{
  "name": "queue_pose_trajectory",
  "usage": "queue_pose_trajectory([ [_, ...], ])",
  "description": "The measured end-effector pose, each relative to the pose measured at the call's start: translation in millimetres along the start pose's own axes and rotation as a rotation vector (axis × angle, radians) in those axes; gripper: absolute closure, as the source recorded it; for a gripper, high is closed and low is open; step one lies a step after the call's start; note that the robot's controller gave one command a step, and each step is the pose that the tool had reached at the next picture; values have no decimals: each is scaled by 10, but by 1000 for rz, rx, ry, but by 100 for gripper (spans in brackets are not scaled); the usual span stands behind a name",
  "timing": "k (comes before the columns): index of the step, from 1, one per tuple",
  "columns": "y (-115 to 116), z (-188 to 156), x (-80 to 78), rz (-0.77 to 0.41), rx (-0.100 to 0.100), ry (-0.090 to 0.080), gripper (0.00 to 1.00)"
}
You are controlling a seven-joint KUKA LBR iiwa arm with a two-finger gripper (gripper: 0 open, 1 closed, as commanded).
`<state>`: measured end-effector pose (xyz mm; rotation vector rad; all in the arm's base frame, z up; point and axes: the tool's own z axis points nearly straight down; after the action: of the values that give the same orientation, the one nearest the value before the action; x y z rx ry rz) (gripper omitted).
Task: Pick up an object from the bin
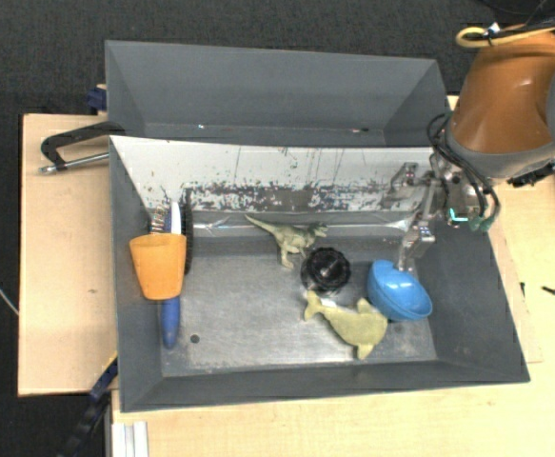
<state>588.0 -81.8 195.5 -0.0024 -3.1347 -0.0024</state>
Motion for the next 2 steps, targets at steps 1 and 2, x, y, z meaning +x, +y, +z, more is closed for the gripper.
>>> queue_pose_trajectory([
  [1,376,1251,561,-5,1,-19,0],
  [2,804,1223,368,192,0,-19,0],
])
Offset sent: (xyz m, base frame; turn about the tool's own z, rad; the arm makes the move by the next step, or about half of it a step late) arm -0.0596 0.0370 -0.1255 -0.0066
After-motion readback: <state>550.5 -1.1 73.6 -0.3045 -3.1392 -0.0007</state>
